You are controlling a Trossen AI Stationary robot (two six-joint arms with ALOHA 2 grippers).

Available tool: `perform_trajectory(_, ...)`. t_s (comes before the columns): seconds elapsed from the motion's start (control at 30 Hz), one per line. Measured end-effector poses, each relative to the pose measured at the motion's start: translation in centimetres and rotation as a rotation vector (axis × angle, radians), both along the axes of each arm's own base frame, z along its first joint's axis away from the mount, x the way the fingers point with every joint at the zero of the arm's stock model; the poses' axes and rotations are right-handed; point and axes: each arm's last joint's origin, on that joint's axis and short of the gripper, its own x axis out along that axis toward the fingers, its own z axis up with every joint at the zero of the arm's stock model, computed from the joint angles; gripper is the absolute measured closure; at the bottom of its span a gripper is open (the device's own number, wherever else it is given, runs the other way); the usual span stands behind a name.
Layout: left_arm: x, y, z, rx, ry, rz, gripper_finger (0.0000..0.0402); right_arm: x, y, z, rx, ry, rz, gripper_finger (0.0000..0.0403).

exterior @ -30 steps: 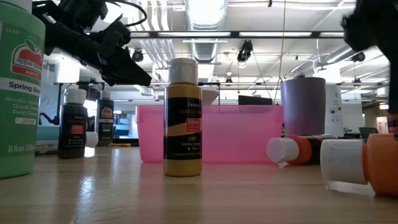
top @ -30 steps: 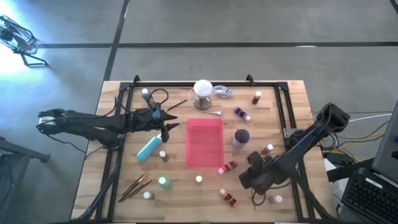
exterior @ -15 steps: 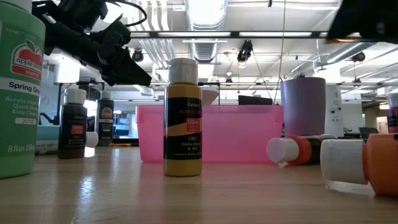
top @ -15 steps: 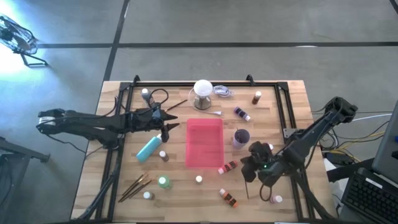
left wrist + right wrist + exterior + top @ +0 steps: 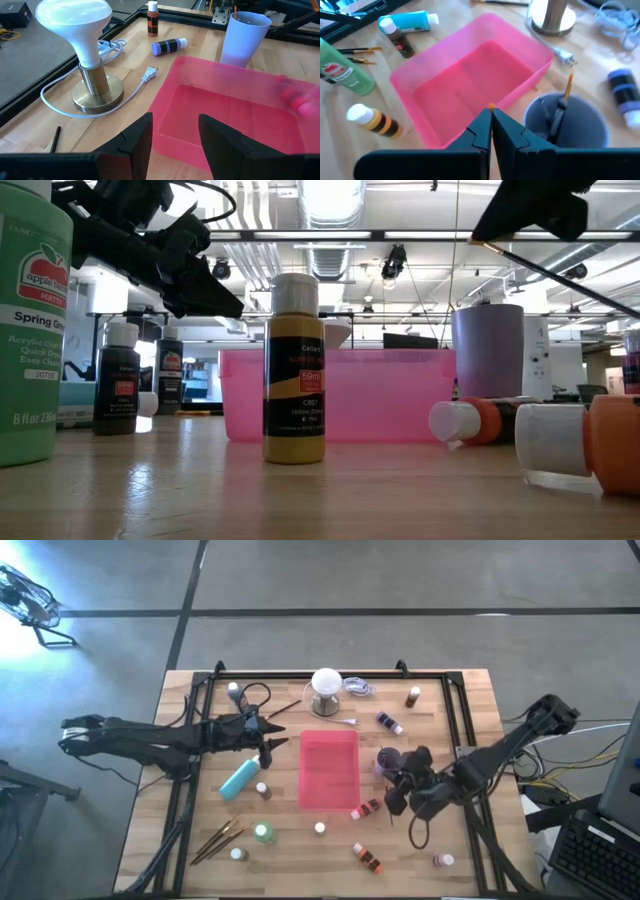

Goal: Pick & Place Paint Supplies
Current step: Put the orange paintbrush into the purple cup

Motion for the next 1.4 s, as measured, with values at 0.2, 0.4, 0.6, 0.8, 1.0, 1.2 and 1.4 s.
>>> perform_trajectory(0.2, 0.0, 0.0, 0.0, 0.001, 0.000, 0.000, 0.0236, -0.9, -1.5, 1.9, -0.124, -0.065, -0.014, 0.0394)
perform_trajectory(0.4, 0.0, 0.0, 0.0, 0.002, 0.000, -0.001, 0.0236, -2.4, -3.0, 4.0, -0.404, -0.164, -0.139, 0.0394)
perform_trajectory(0.6, 0.0, 0.0, 0.0, 0.006, 0.002, -0.002, 0.0236, -3.3, -3.7, 5.0, -0.564, -0.204, -0.249, 0.0394)
perform_trajectory(0.8, 0.0, 0.0, 0.0, 0.007, 0.002, -0.002, 0.0236, -3.1, -3.7, 4.7, -0.602, -0.188, -0.267, 0.0394)
perform_trajectory(1.0, 0.0, 0.0, 0.0, 0.007, 0.002, -0.002, 0.0236, -2.1, -3.4, 3.1, -0.642, -0.135, -0.262, 0.0394)
perform_trajectory(1.2, 0.0, 0.0, 0.0, 0.007, 0.002, -0.002, 0.0236, -1.3, -3.1, 1.1, -0.645, -0.120, -0.274, 0.0394)
perform_trajectory(1.4, 0.0, 0.0, 0.0, 0.007, 0.002, -0.002, 0.0236, -0.2, -2.5, -0.8, -0.659, -0.085, -0.267, 0.0394)
